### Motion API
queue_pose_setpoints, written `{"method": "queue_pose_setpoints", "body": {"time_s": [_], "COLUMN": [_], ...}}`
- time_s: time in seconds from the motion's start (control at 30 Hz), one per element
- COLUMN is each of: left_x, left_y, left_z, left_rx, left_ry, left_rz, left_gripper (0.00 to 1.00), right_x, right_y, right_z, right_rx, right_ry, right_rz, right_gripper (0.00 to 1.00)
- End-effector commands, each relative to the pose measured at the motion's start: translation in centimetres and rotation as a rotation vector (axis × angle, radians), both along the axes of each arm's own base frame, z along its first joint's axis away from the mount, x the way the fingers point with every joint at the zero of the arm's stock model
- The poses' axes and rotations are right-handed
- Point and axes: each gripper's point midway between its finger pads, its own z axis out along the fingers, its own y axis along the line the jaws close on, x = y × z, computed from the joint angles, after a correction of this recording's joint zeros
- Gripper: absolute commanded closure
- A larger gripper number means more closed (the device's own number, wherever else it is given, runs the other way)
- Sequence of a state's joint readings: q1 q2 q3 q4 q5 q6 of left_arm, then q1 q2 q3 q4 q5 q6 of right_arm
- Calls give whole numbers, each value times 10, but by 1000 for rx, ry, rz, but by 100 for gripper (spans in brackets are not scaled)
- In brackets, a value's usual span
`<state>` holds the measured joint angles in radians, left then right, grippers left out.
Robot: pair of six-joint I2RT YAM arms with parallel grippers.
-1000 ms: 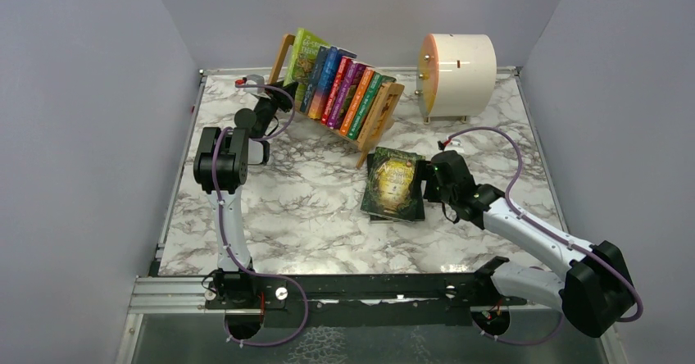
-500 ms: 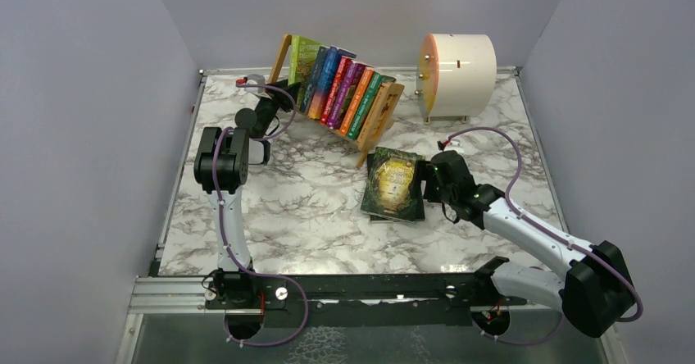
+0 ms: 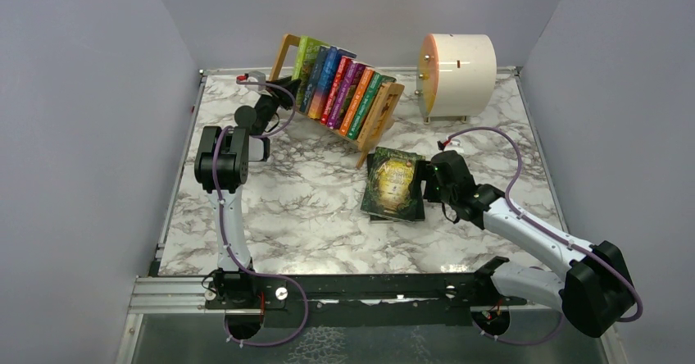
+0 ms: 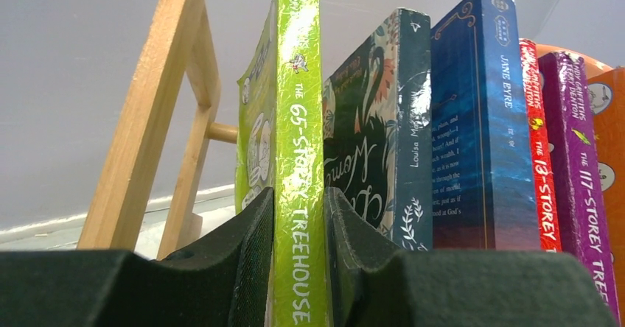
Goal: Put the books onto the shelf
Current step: Place the book on the shelf.
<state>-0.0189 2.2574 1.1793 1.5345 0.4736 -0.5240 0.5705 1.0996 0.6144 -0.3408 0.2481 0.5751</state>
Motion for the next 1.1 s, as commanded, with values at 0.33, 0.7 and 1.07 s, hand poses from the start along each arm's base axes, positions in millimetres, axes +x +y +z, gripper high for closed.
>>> {"method": "queue_pose_setpoints", "body": {"time_s": [0.33, 0.7, 1.07], "left_x": [-35, -51, -61], "left_y": [-35, -42, -47], "left_z": [38, 26, 24], "left_rx": [85, 117, 133], "left_ry": [-249, -214, -202], "left_rz": [-238, -291, -327], "left_gripper": [100, 100, 100], "right_x": [7, 8, 6], "right_y": [7, 9, 8], "right_z": [15, 18, 19], "right_rx": [43, 52, 59], "right_ry": [-42, -53, -60], "right_rz": [2, 12, 13], "right_gripper": [23, 23, 23]}}
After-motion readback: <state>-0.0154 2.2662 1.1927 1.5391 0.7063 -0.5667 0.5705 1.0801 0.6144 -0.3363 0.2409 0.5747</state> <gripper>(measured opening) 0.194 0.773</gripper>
